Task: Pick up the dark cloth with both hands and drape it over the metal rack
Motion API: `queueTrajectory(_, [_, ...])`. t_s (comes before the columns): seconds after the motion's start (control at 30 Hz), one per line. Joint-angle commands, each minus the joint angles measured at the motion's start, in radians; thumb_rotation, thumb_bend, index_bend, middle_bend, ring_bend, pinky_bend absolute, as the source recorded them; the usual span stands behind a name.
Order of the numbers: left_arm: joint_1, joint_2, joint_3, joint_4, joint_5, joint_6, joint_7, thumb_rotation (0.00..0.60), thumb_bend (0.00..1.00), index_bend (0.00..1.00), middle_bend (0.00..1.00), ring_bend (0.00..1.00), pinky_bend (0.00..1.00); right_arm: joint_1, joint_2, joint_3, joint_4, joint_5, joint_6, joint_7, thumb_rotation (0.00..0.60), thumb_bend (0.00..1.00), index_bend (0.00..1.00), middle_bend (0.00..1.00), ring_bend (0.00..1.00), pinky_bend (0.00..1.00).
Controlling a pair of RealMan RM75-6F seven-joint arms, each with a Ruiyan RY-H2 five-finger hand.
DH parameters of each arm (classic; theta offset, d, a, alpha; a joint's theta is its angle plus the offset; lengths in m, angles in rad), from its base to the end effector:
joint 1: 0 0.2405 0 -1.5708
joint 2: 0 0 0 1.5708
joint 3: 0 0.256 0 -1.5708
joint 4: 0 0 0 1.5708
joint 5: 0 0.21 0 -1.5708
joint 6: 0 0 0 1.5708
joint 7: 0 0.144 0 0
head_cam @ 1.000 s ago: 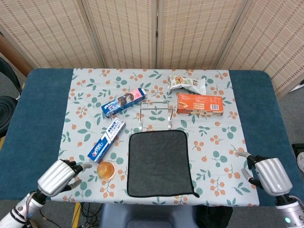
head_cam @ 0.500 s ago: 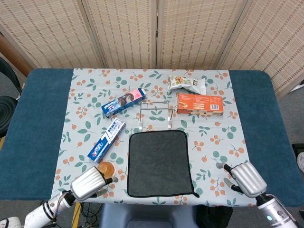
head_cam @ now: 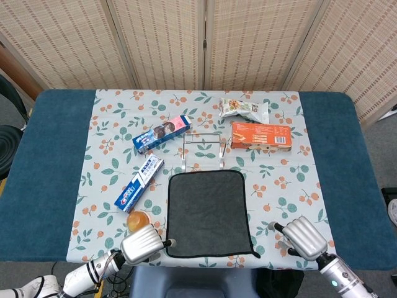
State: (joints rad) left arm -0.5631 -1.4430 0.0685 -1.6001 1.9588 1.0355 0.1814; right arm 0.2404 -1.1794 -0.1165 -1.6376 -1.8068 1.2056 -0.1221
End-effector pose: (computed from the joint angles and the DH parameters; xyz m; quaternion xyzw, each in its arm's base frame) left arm -0.1489 0.2064 -0.0207 -0.8739 -0.1805 -0.4032 0.2029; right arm -0.2631 -0.1673 0.0679 0.7970 -0.3414 0.3237 0.3787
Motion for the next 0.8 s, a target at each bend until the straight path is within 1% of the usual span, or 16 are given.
queueTrajectory(0.03, [-0.009, -0.026, 0.0, 0.018, -0.02, -0.022, 0.018, 0.6, 0.24, 0.39, 1.0, 0.94, 1.0, 0.0, -0.004, -0.005, 0.002, 0.003, -0.003, 0.001, 0.6, 0.3, 0.36, 0.91, 0.91, 1.0])
queueTrajectory(0.07, [-0.015, -0.043, 0.0, 0.024, -0.036, -0.042, 0.022, 0.6, 0.24, 0.39, 1.0, 0.94, 1.0, 0.001, -0.008, -0.007, 0.004, 0.006, -0.005, 0.001, 0.6, 0.3, 0.36, 0.91, 0.91, 1.0])
queueTrajectory(0.27, [-0.024, -0.082, 0.007, 0.034, -0.077, -0.077, 0.078, 0.6, 0.24, 0.38, 1.0, 0.94, 1.0, 0.008, -0.021, -0.012, 0.01, 0.01, -0.009, -0.001, 0.6, 0.3, 0.36, 0.91, 0.91, 1.0])
queueTrajectory(0.57, [-0.028, -0.138, 0.016, 0.072, -0.13, -0.097, 0.119, 0.6, 0.24, 0.38, 1.0, 0.94, 1.0, 0.014, -0.025, -0.019, 0.013, 0.014, -0.002, 0.004, 0.6, 0.3, 0.36, 0.91, 0.91, 1.0])
queueTrajectory(0.8, [-0.033, -0.154, 0.015, 0.087, -0.161, -0.095, 0.137, 0.6, 0.24, 0.39, 1.0, 0.94, 1.0, 0.015, -0.026, -0.026, 0.019, 0.014, 0.008, 0.014, 0.6, 0.3, 0.36, 0.91, 0.91, 1.0])
